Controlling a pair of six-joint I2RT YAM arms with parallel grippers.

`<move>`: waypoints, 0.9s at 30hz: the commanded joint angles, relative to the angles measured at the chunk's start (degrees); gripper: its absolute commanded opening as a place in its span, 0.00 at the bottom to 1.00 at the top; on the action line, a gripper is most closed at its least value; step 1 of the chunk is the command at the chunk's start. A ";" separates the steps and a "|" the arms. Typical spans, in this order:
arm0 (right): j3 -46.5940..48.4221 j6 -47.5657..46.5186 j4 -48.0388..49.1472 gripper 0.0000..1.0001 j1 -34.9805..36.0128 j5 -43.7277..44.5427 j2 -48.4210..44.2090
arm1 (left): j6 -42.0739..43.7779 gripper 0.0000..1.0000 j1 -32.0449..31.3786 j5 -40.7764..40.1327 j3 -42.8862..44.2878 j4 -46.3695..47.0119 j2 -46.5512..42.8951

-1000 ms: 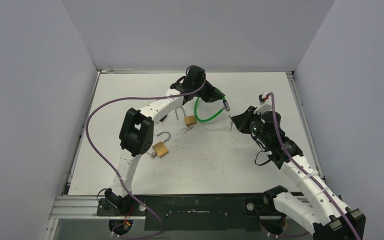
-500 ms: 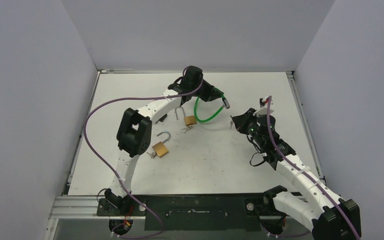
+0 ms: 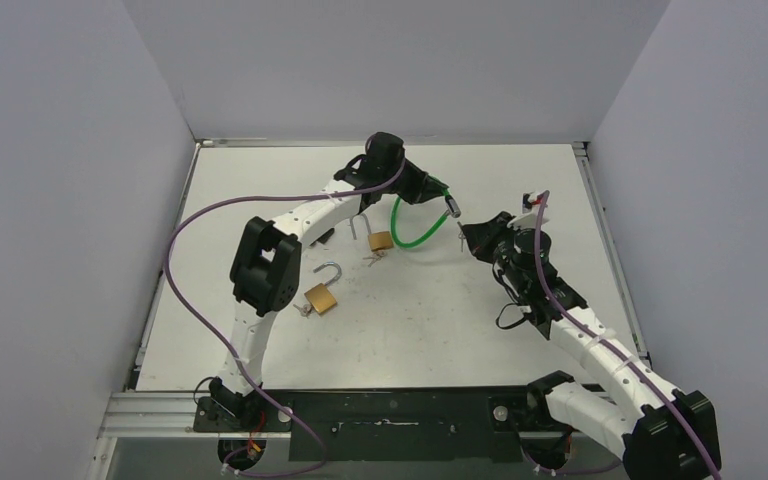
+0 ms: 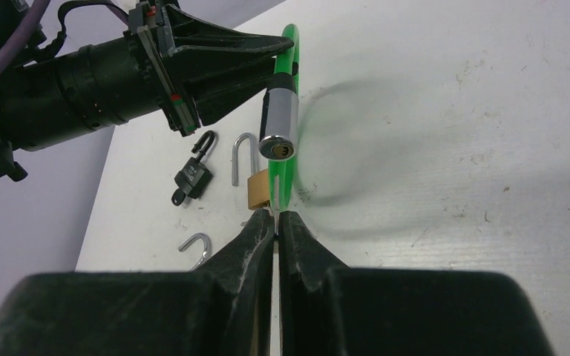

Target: Unlock with the key

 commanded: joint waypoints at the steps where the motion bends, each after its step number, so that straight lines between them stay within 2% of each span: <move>1: 0.10 0.92 5.12 0.00 -0.42 1.23 1.16 | -0.61 0.00 0.26 1.80 0.18 4.24 -4.39; 27: 1.29 1.94 6.71 0.00 -1.13 1.43 2.39 | 0.67 0.00 0.20 3.59 -0.89 4.27 -5.43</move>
